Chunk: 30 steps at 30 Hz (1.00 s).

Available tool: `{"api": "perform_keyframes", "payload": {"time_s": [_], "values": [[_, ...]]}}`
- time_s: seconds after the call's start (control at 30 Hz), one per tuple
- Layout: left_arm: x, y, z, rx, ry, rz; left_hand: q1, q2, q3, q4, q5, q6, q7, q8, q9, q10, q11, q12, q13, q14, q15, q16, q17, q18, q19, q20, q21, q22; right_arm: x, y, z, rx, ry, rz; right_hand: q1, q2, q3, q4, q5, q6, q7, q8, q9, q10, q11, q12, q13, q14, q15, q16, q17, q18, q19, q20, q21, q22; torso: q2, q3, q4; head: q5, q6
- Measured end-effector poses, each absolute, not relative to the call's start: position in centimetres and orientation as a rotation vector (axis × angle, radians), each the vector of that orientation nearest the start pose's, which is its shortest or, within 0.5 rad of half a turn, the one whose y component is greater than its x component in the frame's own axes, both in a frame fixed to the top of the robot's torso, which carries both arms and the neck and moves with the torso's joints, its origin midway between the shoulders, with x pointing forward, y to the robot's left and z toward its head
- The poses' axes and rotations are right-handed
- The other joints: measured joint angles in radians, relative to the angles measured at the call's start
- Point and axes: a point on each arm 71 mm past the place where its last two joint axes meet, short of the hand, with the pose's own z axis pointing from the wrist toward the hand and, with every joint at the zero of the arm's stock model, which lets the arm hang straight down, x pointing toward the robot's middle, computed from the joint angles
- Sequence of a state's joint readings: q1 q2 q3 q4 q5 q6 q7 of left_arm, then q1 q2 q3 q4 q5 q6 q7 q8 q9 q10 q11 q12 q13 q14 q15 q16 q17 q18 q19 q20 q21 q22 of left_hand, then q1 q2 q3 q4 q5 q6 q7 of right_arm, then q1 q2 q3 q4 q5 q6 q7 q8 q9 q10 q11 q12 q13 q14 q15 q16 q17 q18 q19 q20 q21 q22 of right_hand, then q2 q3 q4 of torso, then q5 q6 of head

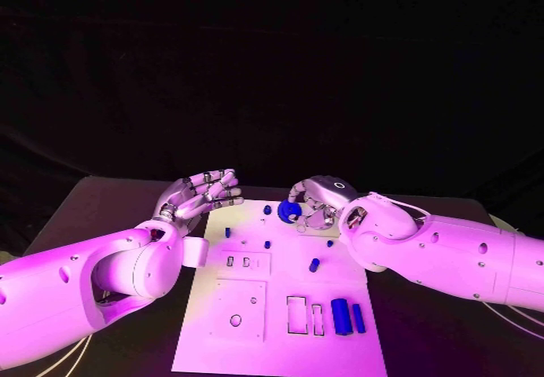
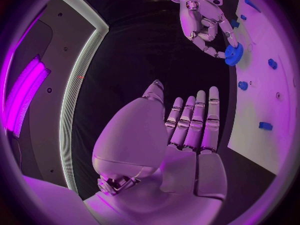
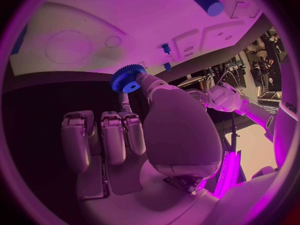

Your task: Assemble the parts on the task board

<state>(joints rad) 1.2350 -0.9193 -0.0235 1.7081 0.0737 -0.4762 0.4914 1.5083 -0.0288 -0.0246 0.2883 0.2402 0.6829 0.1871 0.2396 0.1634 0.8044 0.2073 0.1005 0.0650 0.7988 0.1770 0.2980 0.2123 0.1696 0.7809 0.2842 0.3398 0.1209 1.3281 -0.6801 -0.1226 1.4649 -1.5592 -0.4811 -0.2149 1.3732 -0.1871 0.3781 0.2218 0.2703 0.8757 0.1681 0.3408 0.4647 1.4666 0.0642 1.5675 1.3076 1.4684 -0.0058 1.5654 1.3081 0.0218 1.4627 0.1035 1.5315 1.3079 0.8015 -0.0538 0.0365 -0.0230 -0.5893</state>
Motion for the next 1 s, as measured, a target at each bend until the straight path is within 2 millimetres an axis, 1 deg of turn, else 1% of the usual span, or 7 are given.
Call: {"api": "perform_keyframes", "payload": {"time_s": [0.07, 0.27, 0.43, 0.63, 0.73, 1.0], "values": [[46.4, 20.4, -13.9, -1.127, 1.248, -1.575, 0.000, 0.000, 0.000, 0.000, 0.000, 0.000, 0.000, 0.000, 0.000, 0.000, 0.000, 0.000, 0.000, 0.000, 0.000, 0.000, 0.000, 0.000, 0.000, 0.000, 0.000, -0.001, 50.6, -12.9, -14.1, -0.245, 1.425, 0.607, 0.000, 0.000, 0.000, 0.000, -0.001, 0.000, 0.000, 0.000, 0.000, 0.000, 0.000, 0.000, 0.000, 0.000, 0.000, 0.000, 0.000, 0.000, 0.004, -0.004, 0.000, 0.000, 0.000, -0.0007, 0.0002, 0.000, 0.000], [46.4, 20.2, -13.9, -1.126, 1.250, -1.579, 0.004, 0.004, 0.000, 0.000, 0.000, 0.000, 0.000, 0.000, 0.000, 0.000, 0.000, 0.000, 0.000, 0.000, 0.000, 0.000, 0.000, 0.000, 0.000, 0.000, 0.000, -0.001, 51.0, -10.5, -14.2, -0.276, 1.406, 0.611, -0.001, -0.001, 0.004, 0.004, -0.008, 0.000, 0.000, -0.006, -0.001, -0.002, -0.002, 0.000, 0.000, 0.000, 0.000, 0.000, 0.000, 0.000, 0.004, -0.004, 0.000, 0.000, 0.001, -0.0009, 0.0015, 0.000, 0.002], [46.4, 20.1, -13.9, -1.125, 1.251, -1.581, 0.004, 0.004, 0.000, 0.000, 0.000, 0.000, 0.000, 0.000, 0.000, 0.000, 0.000, 0.000, 0.000, 0.000, 0.000, 0.000, 0.000, 0.000, 0.000, 0.000, 0.000, -0.001, 51.2, -9.3, -14.8, -0.291, 1.406, 0.609, -0.001, -0.001, 0.007, 0.002, -0.009, 0.000, 0.000, -0.009, -0.001, -0.003, -0.003, 0.000, 0.000, 0.000, 0.000, 0.000, 0.000, 0.000, 0.004, -0.004, 0.000, 0.000, 0.001, -0.0010, 0.0017, 0.001, 0.002], [46.4, 20.1, -13.8, -1.125, 1.252, -1.582, 0.004, 0.004, 0.000, 0.000, 0.000, 0.000, 0.000, 0.000, 0.000, 0.000, 0.000, 0.000, 0.000, 0.000, 0.000, 0.000, 0.000, 0.000, 0.000, 0.000, 0.000, -0.001, 51.0, -8.1, -15.6, -0.303, 1.415, 0.620, -0.001, -0.001, 0.007, 0.002, -0.010, 0.000, -0.001, -0.011, -0.001, -0.003, -0.003, 0.000, 0.000, 0.000, 0.000, 0.000, 0.000, 0.000, 0.004, -0.003, 0.000, 0.000, 0.002, -0.0006, 0.0016, 0.003, -0.001], [46.4, 20.1, -13.8, -1.125, 1.252, -1.583, 0.004, 0.004, 0.000, 0.000, 0.000, 0.000, 0.000, 0.000, 0.000, 0.000, 0.000, -0.002, 0.000, 0.000, 0.000, 0.000, 0.000, 0.000, 0.000, 0.000, 0.000, -0.001, 50.9, -7.6, -15.8, -0.308, 1.418, 0.624, -0.001, -0.001, 0.007, 0.002, -0.010, 0.002, -0.003, -0.014, -0.001, -0.003, -0.003, 0.000, 0.000, 0.000, 0.000, 0.000, 0.000, 0.000, 0.004, -0.003, 0.000, 0.000, 0.002, 0.0004, 0.0010, 0.005, -0.002], [46.4, 20.0, -13.8, -1.125, 1.253, -1.584, 0.004, 0.004, 0.000, 0.000, 0.000, 0.000, 0.000, 0.000, 0.000, 0.000, 0.000, -0.005, 0.000, 0.000, 0.000, 0.000, 0.000, 0.000, 0.000, 0.000, 0.000, -0.002, 51.0, -7.2, -16.3, -0.317, 1.431, 0.619, -0.001, -0.001, 0.007, 0.002, -0.013, 0.003, -0.004, -0.018, -0.001, -0.003, -0.003, 0.000, 0.000, 0.000, 0.000, 0.000, 0.000, 0.000, 0.004, -0.003, 0.000, 0.000, 0.002, 0.0011, 0.0000, 0.007, -0.007]]}}
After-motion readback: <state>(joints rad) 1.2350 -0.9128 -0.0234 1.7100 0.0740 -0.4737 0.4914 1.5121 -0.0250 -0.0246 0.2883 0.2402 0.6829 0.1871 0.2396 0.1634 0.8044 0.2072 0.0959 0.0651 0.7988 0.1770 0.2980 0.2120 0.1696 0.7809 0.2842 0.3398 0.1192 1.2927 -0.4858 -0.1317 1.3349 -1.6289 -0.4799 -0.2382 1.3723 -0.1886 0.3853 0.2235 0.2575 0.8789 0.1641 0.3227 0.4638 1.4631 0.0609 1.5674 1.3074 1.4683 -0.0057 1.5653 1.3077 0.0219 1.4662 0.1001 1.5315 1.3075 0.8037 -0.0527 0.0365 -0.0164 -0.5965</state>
